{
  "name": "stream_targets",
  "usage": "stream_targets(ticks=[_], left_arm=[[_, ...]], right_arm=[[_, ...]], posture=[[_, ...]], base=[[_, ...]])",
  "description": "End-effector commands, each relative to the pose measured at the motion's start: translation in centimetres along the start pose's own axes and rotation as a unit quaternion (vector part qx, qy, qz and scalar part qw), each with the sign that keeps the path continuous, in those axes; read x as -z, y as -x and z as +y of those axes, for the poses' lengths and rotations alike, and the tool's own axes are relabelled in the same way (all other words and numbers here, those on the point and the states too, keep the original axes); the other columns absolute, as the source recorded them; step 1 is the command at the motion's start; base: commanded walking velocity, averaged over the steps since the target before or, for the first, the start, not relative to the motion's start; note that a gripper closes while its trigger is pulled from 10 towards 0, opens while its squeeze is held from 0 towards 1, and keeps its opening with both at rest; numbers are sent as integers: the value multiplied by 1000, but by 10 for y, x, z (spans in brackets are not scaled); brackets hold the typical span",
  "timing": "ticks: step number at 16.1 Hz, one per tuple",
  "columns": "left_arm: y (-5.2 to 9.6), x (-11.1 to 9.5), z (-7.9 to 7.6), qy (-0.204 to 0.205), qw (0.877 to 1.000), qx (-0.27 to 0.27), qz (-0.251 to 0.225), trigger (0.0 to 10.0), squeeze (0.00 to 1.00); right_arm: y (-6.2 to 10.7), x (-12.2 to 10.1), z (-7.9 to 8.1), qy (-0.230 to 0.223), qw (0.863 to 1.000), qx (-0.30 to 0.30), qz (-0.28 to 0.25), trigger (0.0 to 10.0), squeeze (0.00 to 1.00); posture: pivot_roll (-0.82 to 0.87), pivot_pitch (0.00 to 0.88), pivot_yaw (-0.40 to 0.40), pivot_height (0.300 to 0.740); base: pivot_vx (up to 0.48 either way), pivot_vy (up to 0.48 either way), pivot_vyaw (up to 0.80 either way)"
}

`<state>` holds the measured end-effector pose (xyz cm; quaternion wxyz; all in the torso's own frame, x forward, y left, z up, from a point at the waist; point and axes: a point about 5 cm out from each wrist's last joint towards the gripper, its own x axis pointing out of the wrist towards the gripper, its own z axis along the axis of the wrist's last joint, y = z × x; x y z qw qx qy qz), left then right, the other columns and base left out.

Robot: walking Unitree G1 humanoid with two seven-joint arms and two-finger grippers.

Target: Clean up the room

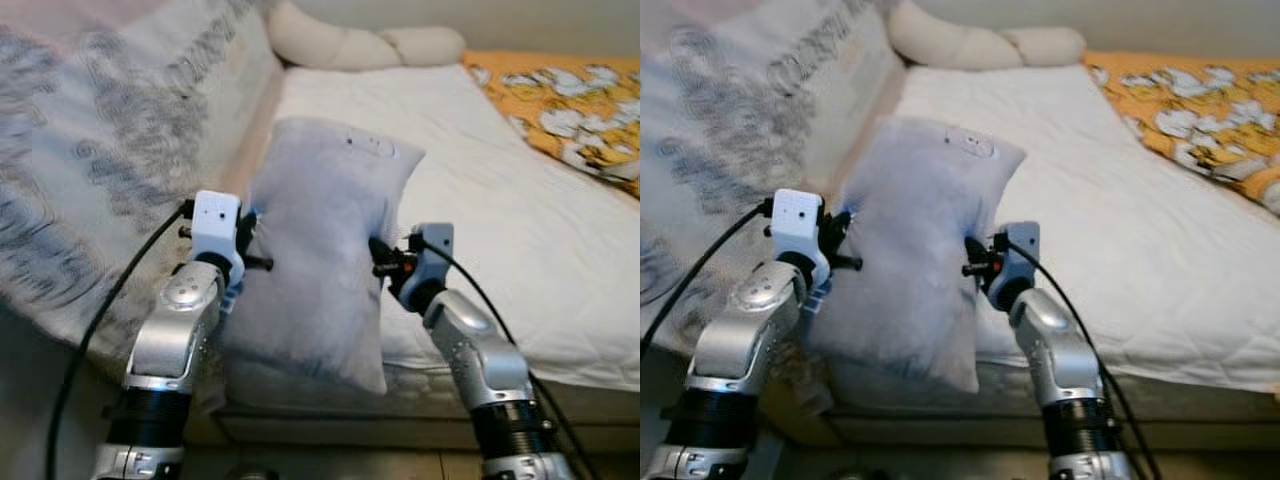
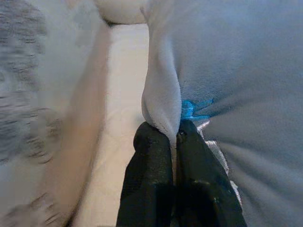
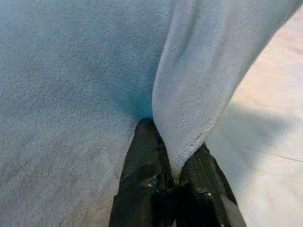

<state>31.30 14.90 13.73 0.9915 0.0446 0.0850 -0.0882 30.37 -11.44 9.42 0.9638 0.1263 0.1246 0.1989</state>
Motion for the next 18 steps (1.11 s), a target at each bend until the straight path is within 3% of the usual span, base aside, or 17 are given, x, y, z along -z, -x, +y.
stream_targets(ticks=[1, 3, 10, 13, 14, 15, 16, 17, 18], left_arm=[[-1, -8, 5, -3, 1000, -11, -15, 10000, 0], [-2, -7, 5, 0, 1000, -12, -13, 10000, 0], [-2, -6, 6, 0, 1000, -12, -12, 10000, 0], [2, -4, 3, 2, 1000, -4, -16, 10000, 0], [2, -2, 2, -3, 1000, -2, -14, 10000, 0], [2, -1, -1, -16, 1000, 5, -13, 10000, 0], [0, -1, -2, -29, 999, 13, -15, 10000, 0], [-7, -2, -1, -58, 998, 23, -16, 10000, 0], [-13, -3, 0, -74, 997, 27, -14, 10000, 0]], right_arm=[[-1, -8, 5, 6, 1000, -11, -12, 10000, 0], [-1, -8, 6, 13, 1000, -12, -7, 10000, 0], [0, -10, 4, -6, 1000, -15, -10, 10000, 0], [4, -7, -3, -19, 1000, 12, -8, 10000, 0], [6, -7, -6, -32, 999, 17, -13, 10000, 55], [8, -6, -14, -45, 998, 49, -19, 10000, 1000], [11, -5, -23, -33, 996, 81, -20, 10000, 1000], [15, -4, -36, 13, 992, 123, -27, 10000, 1000], [18, -2, -42, 17, 991, 134, -22, 10000, 1000]], posture=[[-10, 0, 21, 740], [-11, 0, 20, 740], [-9, 0, 14, 740], [-2, 0, 4, 740], [0, 0, 0, 740], [4, 0, -5, 740], [8, 0, -10, 740], [8, 0, -11, 740], [6, 0, -13, 740]], base=[[330, 0, 0], [336, 0, 794], [336, 0, 0], [107, 0, 0], [0, 0, 0], [0, 0, 0], [0, 0, 0], [0, 0, 0], [0, 0, 0]])
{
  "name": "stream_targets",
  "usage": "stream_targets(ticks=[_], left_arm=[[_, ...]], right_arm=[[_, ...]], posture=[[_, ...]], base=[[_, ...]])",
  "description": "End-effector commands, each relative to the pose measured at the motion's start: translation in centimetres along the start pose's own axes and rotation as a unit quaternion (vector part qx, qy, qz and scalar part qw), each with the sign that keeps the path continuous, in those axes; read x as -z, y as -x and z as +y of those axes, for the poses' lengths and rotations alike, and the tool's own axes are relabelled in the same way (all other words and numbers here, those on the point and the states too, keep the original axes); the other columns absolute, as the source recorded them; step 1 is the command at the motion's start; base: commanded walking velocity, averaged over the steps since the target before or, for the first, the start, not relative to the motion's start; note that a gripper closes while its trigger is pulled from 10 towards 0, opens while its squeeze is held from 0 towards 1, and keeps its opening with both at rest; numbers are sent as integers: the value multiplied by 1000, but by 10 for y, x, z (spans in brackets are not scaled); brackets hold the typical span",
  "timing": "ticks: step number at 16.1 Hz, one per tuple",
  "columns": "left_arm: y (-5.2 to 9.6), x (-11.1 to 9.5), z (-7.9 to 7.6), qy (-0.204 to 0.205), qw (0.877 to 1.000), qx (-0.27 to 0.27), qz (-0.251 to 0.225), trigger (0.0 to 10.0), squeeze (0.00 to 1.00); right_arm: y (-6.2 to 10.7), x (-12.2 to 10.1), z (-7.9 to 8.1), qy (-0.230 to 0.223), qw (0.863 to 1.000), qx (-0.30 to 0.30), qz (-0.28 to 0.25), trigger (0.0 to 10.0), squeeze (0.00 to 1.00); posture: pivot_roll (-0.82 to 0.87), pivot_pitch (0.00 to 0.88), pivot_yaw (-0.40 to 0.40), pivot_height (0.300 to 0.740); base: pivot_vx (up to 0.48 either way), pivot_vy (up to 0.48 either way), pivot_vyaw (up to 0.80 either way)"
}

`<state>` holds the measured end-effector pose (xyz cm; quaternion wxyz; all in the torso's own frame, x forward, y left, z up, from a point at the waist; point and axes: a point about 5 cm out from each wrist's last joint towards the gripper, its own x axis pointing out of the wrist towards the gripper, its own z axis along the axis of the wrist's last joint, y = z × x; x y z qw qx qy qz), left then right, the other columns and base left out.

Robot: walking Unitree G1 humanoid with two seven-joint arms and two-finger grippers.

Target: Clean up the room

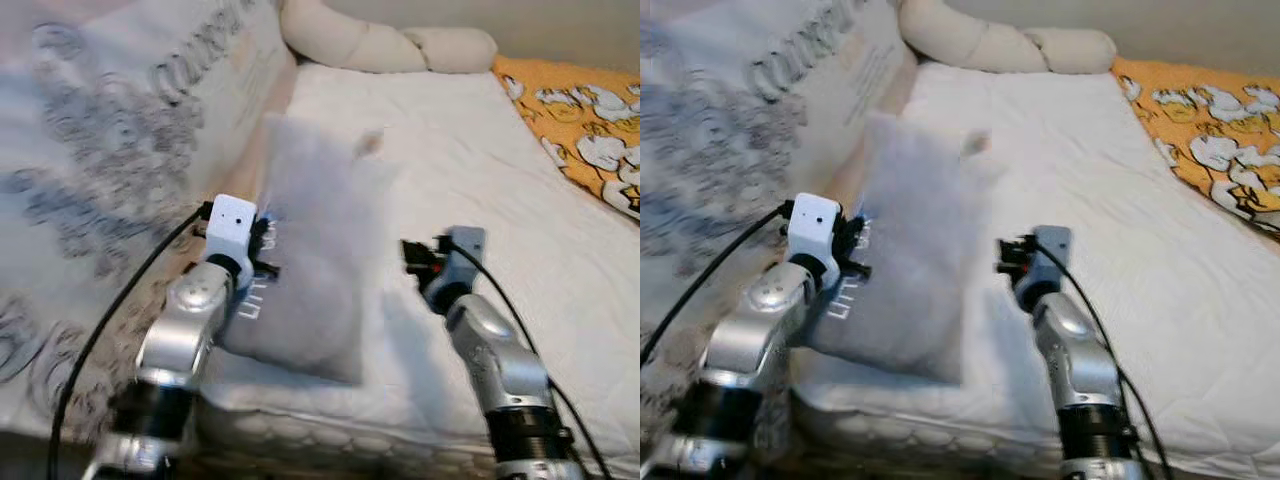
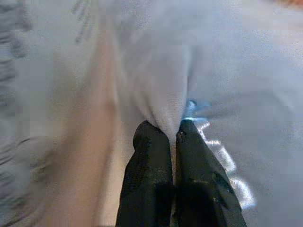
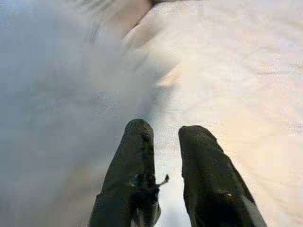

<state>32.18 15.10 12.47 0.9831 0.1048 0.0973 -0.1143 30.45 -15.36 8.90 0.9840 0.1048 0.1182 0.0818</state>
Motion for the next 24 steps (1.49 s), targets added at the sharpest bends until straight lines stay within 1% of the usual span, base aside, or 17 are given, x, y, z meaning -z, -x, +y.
stream_targets(ticks=[1, 2, 3, 4, 5, 6, 7, 8, 9, 11, 14, 15, 16, 17, 20, 23, 24], left_arm=[[-7, -15, 0, -20, 999, 4, -30, 10000, 0], [-15, -18, 2, -42, 999, 5, -29, 10000, 0], [-27, -22, 8, -64, 998, 0, -27, 10000, 0], [-37, -24, 17, -77, 997, -9, -20, 10000, 0], [-40, -25, 21, -85, 996, -13, -19, 10000, 0], [-44, -27, 27, -108, 994, -9, -16, 10000, 0], [-45, -28, 31, -122, 992, -5, -14, 10000, 0], [-47, -29, 43, -153, 988, 9, 2, 10000, 0], [-47, -30, 52, -173, 985, 14, 19, 10000, 0], [-46, -28, 70, -199, 979, 15, 44, 10000, 0], [-39, -26, 87, -228, 971, 36, 67, 10000, 0], [-37, -25, 92, -251, 964, 49, 78, 10000, 0], [-37, -27, 96, -273, 957, 54, 82, 10000, 0], [-37, -30, 99, -283, 954, 52, 80, 10000, 0], [-40, -49, 102, -301, 952, 33, 47, 10000, 0], [-42, -61, 102, -311, 949, 32, 29, 10000, 0], [-42, -63, 103, -313, 949, 31, 29, 10000, 784]], right_arm=[[3, 1, -10, 8, 1000, 24, -1, 10000, 1000], [3, 1, -16, 6, 999, 38, -2, 10000, 1000], [3, -2, -19, 8, 1000, 28, -2, 10000, 1000], [3, -5, -13, 4, 1000, -16, 1, 10000, 1000], [4, -7, -8, 4, 999, -47, -4, 10000, 1000], [7, -11, 1, 8, 995, -101, -10, 10000, 1000], [9, -13, 6, 12, 991, -134, -13, 10000, 1000], [16, -14, 15, 36, 979, -201, -8, 10000, 1000], [20, -14, 18, 45, 972, -232, 1, 10000, 1000], [29, -15, 21, 40, 956, -289, 18, 10000, 1000], [42, -17, 25, 42, 933, -355, 36, 10000, 1000], [45, -16, 25, 44, 929, -366, 43, 10000, 1000], [46, -15, 25, 50, 928, -367, 49, 10000, 1000], [47, -14, 26, 51, 926, -369, 55, 10000, 1000], [50, -9, 28, 34, 925, -372, 68, 10000, 1000], [52, -8, 28, 38, 926, -370, 67, 10000, 1000], [53, -7, 27, 37, 927, -367, 67, 10000, 1000]], posture=[[3, 0, -13, 740], [-1, 0, -13, 740], [-5, 0, -18, 740], [-9, 0, -17, 740], [-12, 0, -19, 740], [-14, 0, -20, 740], [-14, 0, -20, 740], [-20, 0, -15, 740], [-21, 0, -13, 740], [-20, 0, -12, 740], [-18, 0, -8, 740], [-15, 0, -9, 740], [-16, 0, -6, 740], [-17, 0, -4, 740], [-21, 0, 4, 740], [-26, 0, 14, 740], [-29, 0, 20, 740]], base=[[0, 0, 0], [0, 0, 0], [0, 0, 0], [0, 0, 0], [0, 0, 0], [0, 0, 0], [0, 0, 0], [0, 0, 0], [0, 0, 0], [0, 0, 0], [0, 0, 0], [0, 0, 0], [0, 0, 0], [0, 0, 0], [0, 0, 0], [0, 0, 0], [0, 0, 0]])
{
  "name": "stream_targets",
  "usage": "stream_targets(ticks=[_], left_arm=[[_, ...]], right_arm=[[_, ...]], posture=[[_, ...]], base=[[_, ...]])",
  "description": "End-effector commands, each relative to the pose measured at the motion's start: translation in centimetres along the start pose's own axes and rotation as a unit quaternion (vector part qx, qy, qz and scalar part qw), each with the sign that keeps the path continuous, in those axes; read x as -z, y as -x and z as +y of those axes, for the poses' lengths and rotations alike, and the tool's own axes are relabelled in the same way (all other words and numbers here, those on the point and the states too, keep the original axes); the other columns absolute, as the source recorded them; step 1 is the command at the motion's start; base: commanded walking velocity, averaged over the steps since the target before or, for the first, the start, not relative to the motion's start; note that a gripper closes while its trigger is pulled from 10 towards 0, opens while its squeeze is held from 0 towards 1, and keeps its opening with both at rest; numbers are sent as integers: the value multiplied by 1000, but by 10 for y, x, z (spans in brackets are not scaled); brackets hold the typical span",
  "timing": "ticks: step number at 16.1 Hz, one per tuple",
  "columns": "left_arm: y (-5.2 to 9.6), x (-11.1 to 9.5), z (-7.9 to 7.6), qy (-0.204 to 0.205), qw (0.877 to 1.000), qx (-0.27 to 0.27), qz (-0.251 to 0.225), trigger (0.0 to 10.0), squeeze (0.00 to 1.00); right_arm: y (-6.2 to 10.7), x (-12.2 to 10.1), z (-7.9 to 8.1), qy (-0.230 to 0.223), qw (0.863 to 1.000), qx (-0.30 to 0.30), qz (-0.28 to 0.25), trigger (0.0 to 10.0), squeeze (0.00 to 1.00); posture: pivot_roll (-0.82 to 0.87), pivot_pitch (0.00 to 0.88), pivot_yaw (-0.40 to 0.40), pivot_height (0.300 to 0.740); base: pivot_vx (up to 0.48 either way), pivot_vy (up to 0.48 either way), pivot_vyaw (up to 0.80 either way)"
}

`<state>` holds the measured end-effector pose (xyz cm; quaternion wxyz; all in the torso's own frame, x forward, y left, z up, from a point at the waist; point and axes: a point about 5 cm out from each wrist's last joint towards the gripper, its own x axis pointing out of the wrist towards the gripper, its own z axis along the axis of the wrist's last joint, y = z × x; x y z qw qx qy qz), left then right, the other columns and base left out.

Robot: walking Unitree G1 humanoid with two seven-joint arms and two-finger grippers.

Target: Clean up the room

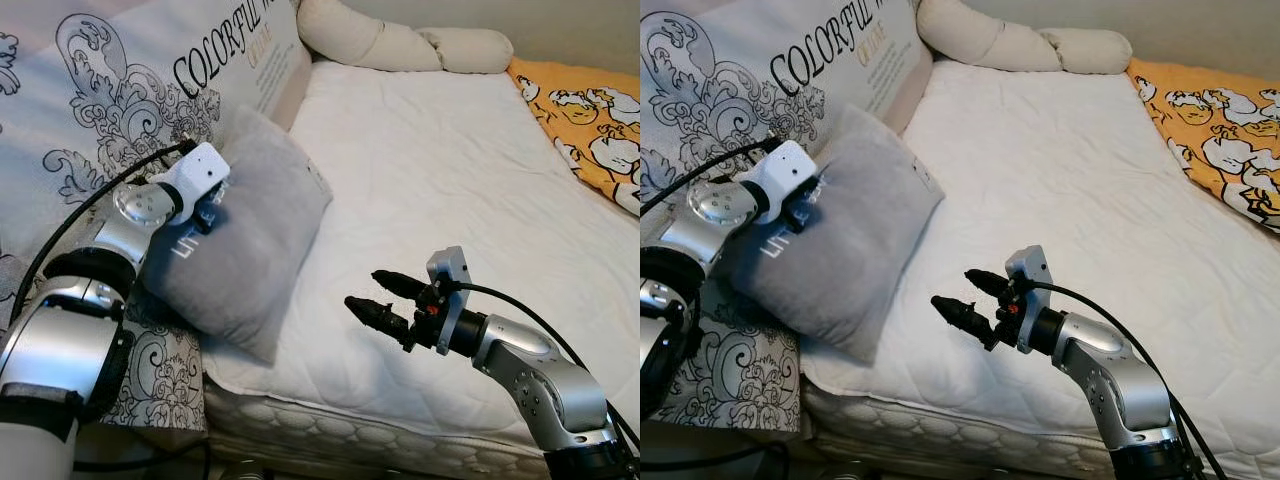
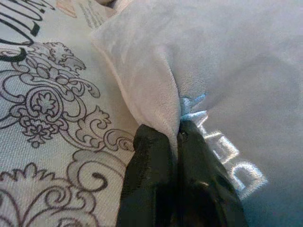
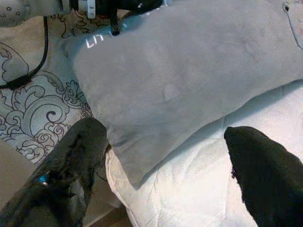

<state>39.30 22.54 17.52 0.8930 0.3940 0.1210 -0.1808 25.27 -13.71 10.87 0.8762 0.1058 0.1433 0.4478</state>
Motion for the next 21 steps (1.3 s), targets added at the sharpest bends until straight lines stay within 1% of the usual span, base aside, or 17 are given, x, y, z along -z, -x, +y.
stream_targets(ticks=[1, 4, 5, 6, 7, 8, 9, 10, 11, 12, 13, 14, 15, 16, 18, 20, 21], left_arm=[[3, -13, 16, -16, 999, -29, -21, 10000, 1000], [5, -14, 17, 4, 998, -27, -49, 10000, 1000], [8, -17, 19, 12, 996, -35, -82, 10000, 1000], [12, -23, 21, 52, 989, -42, -130, 10000, 1000], [13, -29, 22, 127, 974, -54, -177, 10000, 1000], [14, -30, 21, 163, 965, -60, -194, 10000, 1000], [16, -33, 7, 247, 940, -68, -224, 10000, 1000], [22, -34, -25, 302, 920, -61, -242, 10000, 1000], [26, -36, -42, 319, 914, -58, -245, 10000, 1000], [29, -36, -52, 323, 913, -57, -243, 10000, 1000], [33, -33, -68, 327, 914, -53, -233, 10000, 1000], [35, -32, -76, 330, 915, -50, -227, 10000, 1000], [45, -31, -95, 331, 918, -50, -215, 10000, 1000], [50, -31, -99, 332, 919, -49, -206, 10000, 1000], [63, -20, -111, 342, 924, -60, -159, 10000, 1000], [69, -8, -116, 371, 915, -98, -125, 10000, 1000], [71, -9, -115, 382, 905, -121, -143, 10000, 1000]], right_arm=[[2, -2, 1, 11, 1000, 5, -2, 10000, 1000], [4, -1, 0, 9, 1000, 18, -13, 10000, 1000], [5, 0, -1, 11, 999, 33, -17, 10000, 1000], [5, -2, -4, 18, 997, 63, -43, 10000, 1000], [4, -7, -6, -1, 993, 89, -78, 10000, 1000], [4, -8, -5, 2, 992, 93, -87, 10000, 1000], [4, -8, -5, 27, 988, 123, -94, 10000, 1000], [6, -7, -8, 41, 979, 176, -95, 10000, 1000], [6, -5, -10, 27, 976, 194, -93, 10000, 1000], [7, -6, -11, 28, 972, 211, -101, 10000, 1000], [8, -9, -16, 39, 960, 249, -119, 10000, 1000], [9, -10, -17, 41, 954, 269, -126, 10000, 1000], [12, -12, -22, 29, 939, 307, -152, 10000, 1000], [13, -12, -23, 31, 936, 315, -154, 10000, 1000], [13, -10, -23, 61, 931, 331, -145, 10000, 1000], [15, -6, -24, 66, 925, 348, -142, 10000, 1000], [16, -5, -26, 55, 922, 355, -144, 10000, 1000]], posture=[[-29, 0, 21, 740], [-26, 0, 17, 740], [-29, 0, 16, 740], [-33, 0, 18, 740], [-33, 0, 20, 740], [-37, 0, 24, 740], [-42, 0, 32, 740], [-34, 0, 24, 740], [-32, 0, 22, 740], [-31, 0, 18, 740], [-29, 0, 11, 740], [-28, 0, 4, 740], [-24, 0, -8, 740], [-22, 0, -11, 740], [-29, 0, -14, 740], [-30, 0, -15, 740], [-24, 0, -20, 740]], base=[[0, 0, 0], [0, 0, 0], [0, 0, 0], [0, 0, 0], [0, 0, 0], [0, 0, 0], [0, 0, 0], [0, 0, 0], [0, 0, 0], [0, 0, 0], [0, 0, 0], [0, 0, 0], [0, -360, 0], [0, -364, 0], [0, -368, 0], [0, -364, 0], [0, -364, 0]])
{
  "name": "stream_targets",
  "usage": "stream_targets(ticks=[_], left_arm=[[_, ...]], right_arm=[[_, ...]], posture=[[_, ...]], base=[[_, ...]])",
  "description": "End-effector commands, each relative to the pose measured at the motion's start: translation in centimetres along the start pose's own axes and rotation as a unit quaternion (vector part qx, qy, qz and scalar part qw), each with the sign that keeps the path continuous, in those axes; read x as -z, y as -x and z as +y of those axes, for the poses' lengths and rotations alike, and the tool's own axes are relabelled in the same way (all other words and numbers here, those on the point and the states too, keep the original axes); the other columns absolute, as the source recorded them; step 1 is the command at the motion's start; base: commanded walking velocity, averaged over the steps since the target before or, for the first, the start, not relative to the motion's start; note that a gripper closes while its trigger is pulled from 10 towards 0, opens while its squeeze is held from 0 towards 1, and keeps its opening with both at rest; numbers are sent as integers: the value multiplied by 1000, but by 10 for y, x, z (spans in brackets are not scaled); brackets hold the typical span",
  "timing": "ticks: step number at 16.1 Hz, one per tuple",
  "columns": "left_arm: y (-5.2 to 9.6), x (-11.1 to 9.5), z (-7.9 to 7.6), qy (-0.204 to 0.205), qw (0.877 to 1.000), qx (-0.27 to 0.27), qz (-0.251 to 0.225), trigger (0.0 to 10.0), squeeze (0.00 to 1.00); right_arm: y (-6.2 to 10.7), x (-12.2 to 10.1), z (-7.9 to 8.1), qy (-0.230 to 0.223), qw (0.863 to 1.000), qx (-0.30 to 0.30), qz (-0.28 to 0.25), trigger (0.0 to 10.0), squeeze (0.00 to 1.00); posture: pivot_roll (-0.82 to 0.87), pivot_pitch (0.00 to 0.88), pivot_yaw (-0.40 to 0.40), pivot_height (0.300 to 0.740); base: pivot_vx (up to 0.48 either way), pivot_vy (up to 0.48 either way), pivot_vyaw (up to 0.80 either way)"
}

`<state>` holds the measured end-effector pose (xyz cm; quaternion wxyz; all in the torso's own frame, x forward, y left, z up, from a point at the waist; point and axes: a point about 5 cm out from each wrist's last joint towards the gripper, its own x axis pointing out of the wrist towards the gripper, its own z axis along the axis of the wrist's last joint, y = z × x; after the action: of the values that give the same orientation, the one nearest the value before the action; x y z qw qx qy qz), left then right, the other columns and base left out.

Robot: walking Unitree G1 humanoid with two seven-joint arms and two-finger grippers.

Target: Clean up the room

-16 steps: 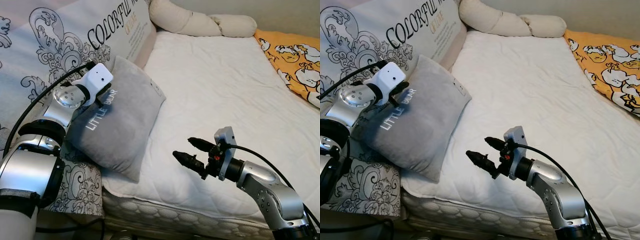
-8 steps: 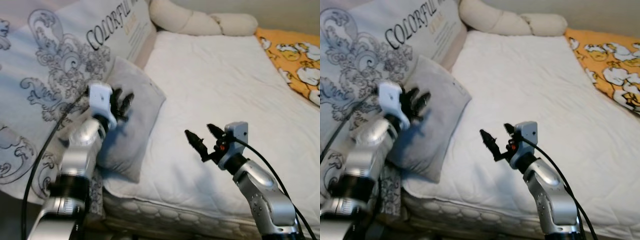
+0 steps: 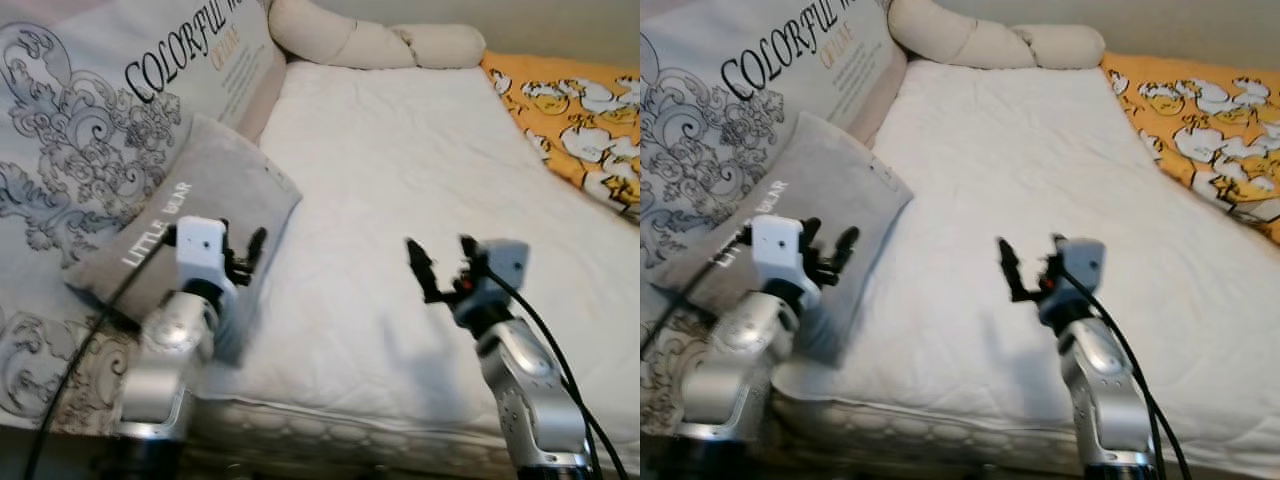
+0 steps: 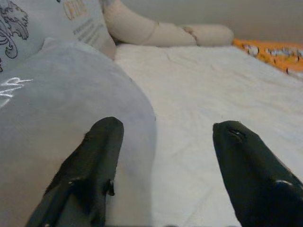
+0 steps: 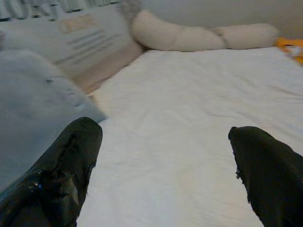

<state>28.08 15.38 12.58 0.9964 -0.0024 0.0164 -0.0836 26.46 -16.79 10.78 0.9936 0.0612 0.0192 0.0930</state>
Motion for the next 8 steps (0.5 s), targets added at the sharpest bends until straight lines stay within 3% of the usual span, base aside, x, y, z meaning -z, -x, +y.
stream_targets(ticks=[1, 3, 5, 8], left_arm=[[3, -6, 10, -10, 999, -33, -11, 10000, 1000], [5, -6, 12, -15, 999, -38, 2, 10000, 1000], [13, 1, 16, -31, 998, -38, 48, 10000, 1000], [18, 5, 16, -63, 996, -22, 56, 10000, 1000]], right_arm=[[-1, 2, 1, -9, 1000, 10, 2, 10000, 1000], [-2, 4, 0, -9, 1000, 14, 5, 10000, 1000], [2, 14, -2, -26, 999, 35, 32, 10000, 1000], [5, 18, -4, -32, 998, 39, 38, 10000, 1000]], posture=[[-22, 0, -24, 740], [-16, 0, -28, 740], [-19, 0, -19, 740], [-12, 0, -9, 740]], base=[[0, -292, 0], [0, -279, 0], [0, 0, 0], [0, 0, 0]])
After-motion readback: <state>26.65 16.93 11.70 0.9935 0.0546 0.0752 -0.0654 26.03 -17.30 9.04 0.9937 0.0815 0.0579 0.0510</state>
